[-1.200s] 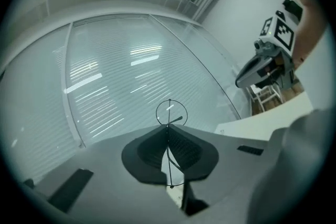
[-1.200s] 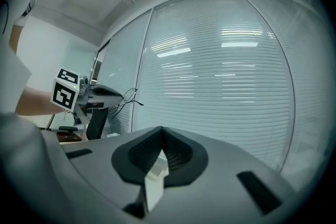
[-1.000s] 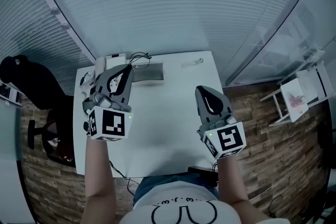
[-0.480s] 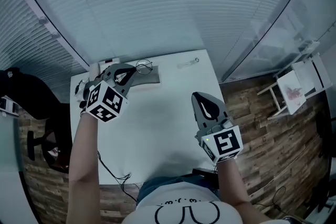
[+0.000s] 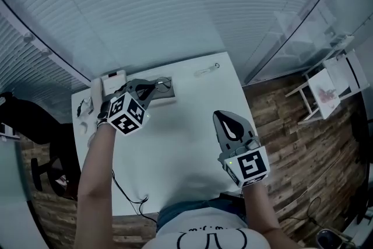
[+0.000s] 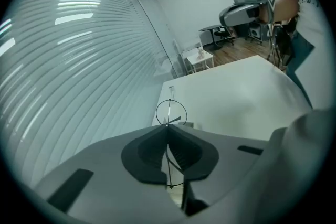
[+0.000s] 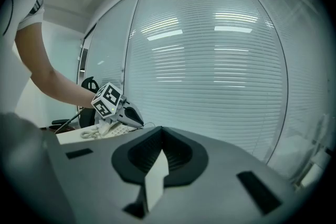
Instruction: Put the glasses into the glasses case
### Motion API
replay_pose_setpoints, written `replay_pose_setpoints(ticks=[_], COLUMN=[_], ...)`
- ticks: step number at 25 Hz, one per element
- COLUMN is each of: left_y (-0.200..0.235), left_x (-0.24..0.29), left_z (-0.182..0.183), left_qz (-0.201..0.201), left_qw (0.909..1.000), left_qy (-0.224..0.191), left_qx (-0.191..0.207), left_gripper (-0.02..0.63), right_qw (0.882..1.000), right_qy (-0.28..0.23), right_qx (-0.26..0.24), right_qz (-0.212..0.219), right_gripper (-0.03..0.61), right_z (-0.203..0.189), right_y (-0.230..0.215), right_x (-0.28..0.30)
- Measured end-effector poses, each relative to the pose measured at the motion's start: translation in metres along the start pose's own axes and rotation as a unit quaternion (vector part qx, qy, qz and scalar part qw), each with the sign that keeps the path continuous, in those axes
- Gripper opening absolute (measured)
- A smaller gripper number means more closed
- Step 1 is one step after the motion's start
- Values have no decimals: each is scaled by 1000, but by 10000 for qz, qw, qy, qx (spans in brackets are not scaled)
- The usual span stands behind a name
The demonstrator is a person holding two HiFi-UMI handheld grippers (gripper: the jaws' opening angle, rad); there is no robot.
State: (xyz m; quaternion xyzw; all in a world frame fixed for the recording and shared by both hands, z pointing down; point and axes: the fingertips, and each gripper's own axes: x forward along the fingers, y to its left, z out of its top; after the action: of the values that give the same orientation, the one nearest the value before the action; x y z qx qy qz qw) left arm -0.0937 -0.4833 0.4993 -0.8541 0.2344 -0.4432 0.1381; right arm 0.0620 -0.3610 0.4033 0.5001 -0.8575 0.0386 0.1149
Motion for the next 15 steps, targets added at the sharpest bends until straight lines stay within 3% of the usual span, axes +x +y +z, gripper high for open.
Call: replay_pose_setpoints(ticks=[8,15], left_y=[-14,-16], left_x=[52,72], left_z=[-41,-54], left_qz=[-524,-622], left_qw=[9981,9974], left_qy=[283,319], left_qx=[-164,-163], left_gripper=[21,21], right_qw=[9990,9981], right_qy=[427,607], right_qx=[-19,-34], right_qz=[-94,-123], right_gripper=[11,11], right_z=[-29,-41], right_y=[-6,-3], right_x=[9,14])
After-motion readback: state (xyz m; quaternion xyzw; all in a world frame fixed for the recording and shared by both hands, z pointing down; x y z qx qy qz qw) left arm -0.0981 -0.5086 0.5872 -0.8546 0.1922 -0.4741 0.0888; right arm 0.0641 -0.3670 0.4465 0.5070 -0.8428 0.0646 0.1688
